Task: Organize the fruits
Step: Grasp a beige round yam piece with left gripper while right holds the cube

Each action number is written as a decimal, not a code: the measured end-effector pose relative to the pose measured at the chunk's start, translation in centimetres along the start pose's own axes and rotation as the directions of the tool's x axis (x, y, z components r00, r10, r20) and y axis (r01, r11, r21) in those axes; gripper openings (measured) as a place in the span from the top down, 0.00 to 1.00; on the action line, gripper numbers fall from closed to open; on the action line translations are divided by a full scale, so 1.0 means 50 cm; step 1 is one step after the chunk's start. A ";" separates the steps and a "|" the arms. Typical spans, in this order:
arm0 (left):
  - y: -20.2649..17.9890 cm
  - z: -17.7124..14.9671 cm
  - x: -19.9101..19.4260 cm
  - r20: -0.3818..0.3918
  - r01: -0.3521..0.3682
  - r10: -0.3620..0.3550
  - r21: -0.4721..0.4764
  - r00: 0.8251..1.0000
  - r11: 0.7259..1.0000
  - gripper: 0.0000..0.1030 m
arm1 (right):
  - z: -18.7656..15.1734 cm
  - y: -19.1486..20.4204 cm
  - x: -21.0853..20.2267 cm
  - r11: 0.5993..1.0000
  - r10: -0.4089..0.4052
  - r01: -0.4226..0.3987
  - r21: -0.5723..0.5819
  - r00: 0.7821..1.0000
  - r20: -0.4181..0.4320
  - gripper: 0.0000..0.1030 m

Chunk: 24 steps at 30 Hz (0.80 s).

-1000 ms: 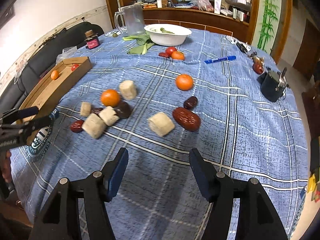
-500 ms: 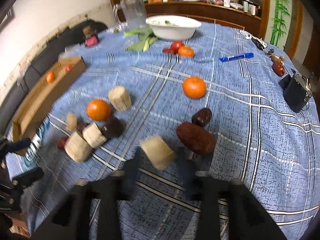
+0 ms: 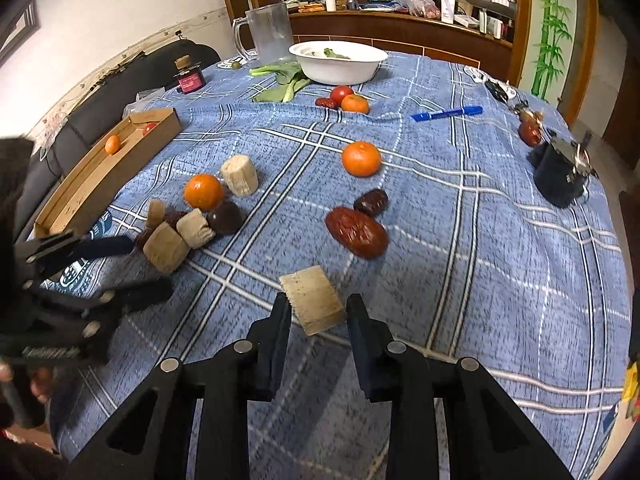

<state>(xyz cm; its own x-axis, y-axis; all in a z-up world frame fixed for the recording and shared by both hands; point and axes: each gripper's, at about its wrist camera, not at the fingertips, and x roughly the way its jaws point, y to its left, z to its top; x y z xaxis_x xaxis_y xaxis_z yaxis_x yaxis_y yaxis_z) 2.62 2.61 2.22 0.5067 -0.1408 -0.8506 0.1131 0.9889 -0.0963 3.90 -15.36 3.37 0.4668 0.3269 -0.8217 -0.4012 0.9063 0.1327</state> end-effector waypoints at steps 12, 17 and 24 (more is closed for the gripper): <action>0.013 0.004 0.010 -0.006 0.051 -0.051 0.024 0.999 0.998 0.66 | -0.015 -0.002 -0.017 1.000 0.005 -0.006 0.020 1.000 0.011 0.70; 0.011 -0.016 -0.030 0.012 0.099 -0.099 0.032 0.995 0.995 0.66 | -0.023 0.008 -0.033 1.000 -0.005 0.005 0.010 1.000 0.022 0.70; 0.019 -0.045 -0.071 0.041 0.087 -0.088 0.038 0.995 0.995 0.66 | -0.033 0.037 -0.049 0.999 -0.043 0.044 -0.019 0.999 0.028 0.70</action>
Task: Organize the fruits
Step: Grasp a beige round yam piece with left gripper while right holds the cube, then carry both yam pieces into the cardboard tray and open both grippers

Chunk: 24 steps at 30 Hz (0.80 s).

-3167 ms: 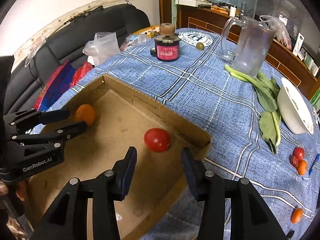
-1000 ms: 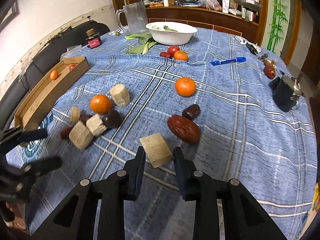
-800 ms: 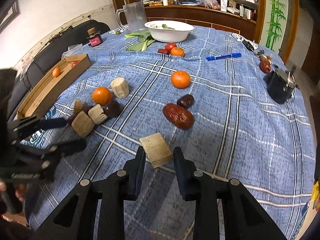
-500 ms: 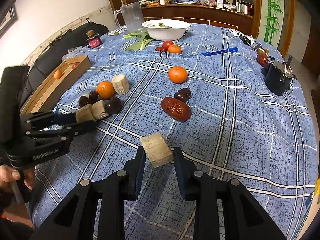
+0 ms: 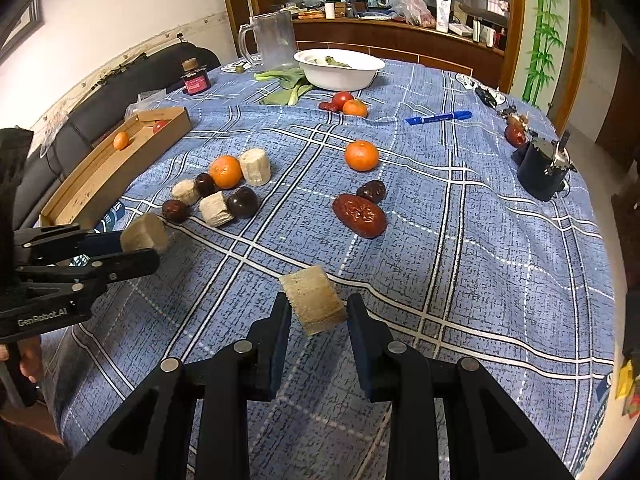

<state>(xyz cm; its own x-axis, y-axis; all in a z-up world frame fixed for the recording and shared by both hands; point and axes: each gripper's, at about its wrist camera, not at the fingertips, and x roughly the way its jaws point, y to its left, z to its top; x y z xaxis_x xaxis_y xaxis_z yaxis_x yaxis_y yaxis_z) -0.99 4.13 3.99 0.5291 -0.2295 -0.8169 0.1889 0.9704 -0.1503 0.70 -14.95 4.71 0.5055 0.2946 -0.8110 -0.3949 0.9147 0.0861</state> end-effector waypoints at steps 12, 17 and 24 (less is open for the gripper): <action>0.047 -0.012 -0.058 0.059 -0.016 0.017 -0.010 0.998 1.000 0.66 | 0.010 0.073 0.008 1.000 -0.009 0.008 -0.005 1.000 -0.023 0.70; 0.074 -0.008 -0.075 0.072 -0.024 0.025 -0.015 0.997 1.000 0.66 | 0.022 0.107 0.018 1.000 -0.005 0.004 -0.014 1.000 -0.031 0.70; 0.104 -0.002 -0.095 0.090 -0.030 0.032 -0.018 0.995 0.999 0.66 | 0.044 0.151 0.024 0.999 -0.007 0.006 -0.038 1.000 -0.026 0.70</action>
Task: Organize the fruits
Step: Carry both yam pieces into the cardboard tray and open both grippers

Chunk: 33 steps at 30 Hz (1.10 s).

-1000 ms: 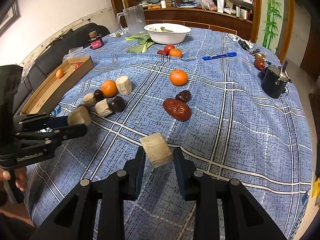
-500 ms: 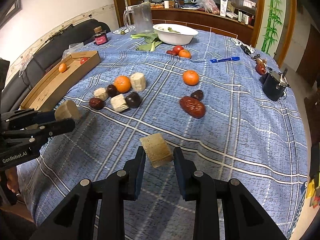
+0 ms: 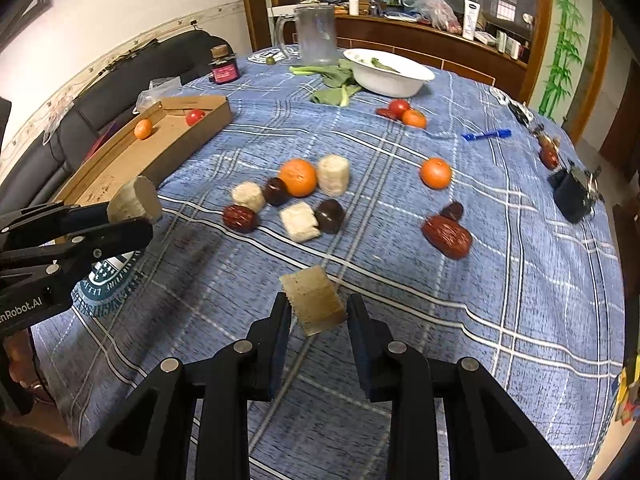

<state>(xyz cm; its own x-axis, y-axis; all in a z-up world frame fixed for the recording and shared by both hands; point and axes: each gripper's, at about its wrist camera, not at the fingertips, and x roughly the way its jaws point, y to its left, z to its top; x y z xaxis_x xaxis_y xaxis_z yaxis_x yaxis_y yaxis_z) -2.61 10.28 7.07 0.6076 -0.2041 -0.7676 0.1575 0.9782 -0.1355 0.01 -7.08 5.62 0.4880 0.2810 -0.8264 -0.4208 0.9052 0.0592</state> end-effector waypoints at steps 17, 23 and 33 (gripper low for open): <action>0.160 0.032 -0.053 0.049 -0.078 0.083 -0.106 0.995 0.991 0.65 | 0.115 0.136 0.038 0.993 0.074 -0.070 -0.095 0.997 0.030 0.70; 0.245 0.037 -0.061 0.046 -0.127 0.137 -0.167 0.990 0.978 0.65 | 0.169 0.196 0.066 0.985 0.112 -0.106 -0.138 0.993 0.037 0.70; 0.389 0.051 -0.032 0.000 -0.226 0.232 -0.224 0.973 0.948 0.65 | 0.278 0.280 0.137 0.971 0.161 -0.150 -0.188 0.986 0.043 0.70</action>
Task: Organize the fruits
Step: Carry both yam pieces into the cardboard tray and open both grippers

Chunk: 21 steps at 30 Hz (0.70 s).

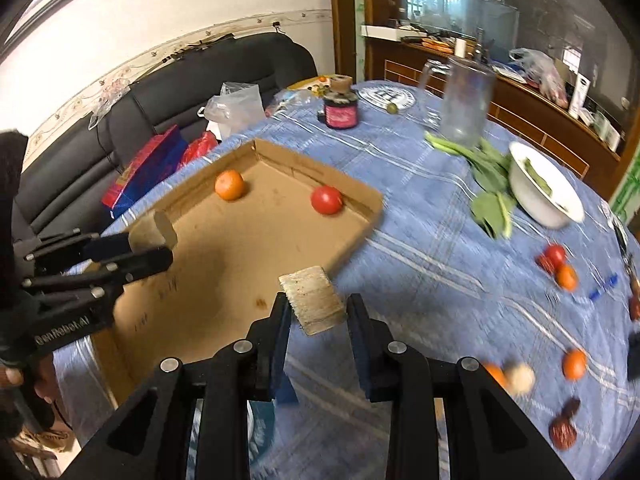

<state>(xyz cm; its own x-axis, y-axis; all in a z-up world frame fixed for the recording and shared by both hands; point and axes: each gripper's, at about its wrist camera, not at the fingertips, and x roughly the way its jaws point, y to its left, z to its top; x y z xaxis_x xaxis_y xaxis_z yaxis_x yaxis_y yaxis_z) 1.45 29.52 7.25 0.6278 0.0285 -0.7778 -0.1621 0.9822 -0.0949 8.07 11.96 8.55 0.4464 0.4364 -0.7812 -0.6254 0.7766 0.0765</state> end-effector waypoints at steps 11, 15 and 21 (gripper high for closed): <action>0.080 0.043 0.091 -0.041 -0.049 0.047 -0.046 0.998 0.998 0.65 | 0.082 0.045 0.128 0.999 0.019 -0.020 -0.031 0.999 -0.036 0.69; 0.097 0.054 0.121 -0.059 -0.064 0.061 -0.054 0.996 0.997 0.65 | 0.091 0.048 0.168 1.000 0.018 -0.019 -0.024 0.998 -0.059 0.69; 0.108 0.058 0.142 -0.081 -0.066 0.061 -0.061 0.995 0.996 0.65 | 0.101 0.042 0.204 1.000 0.012 -0.013 -0.008 0.996 -0.084 0.69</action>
<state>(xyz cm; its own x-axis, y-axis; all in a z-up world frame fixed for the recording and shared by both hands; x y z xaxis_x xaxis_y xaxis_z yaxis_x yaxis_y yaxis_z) 7.24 35.55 3.01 0.5535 0.0732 -0.8296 -0.2496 0.9649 -0.0813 14.51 20.33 3.87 0.3834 0.4059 -0.8296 -0.6361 0.7673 0.0814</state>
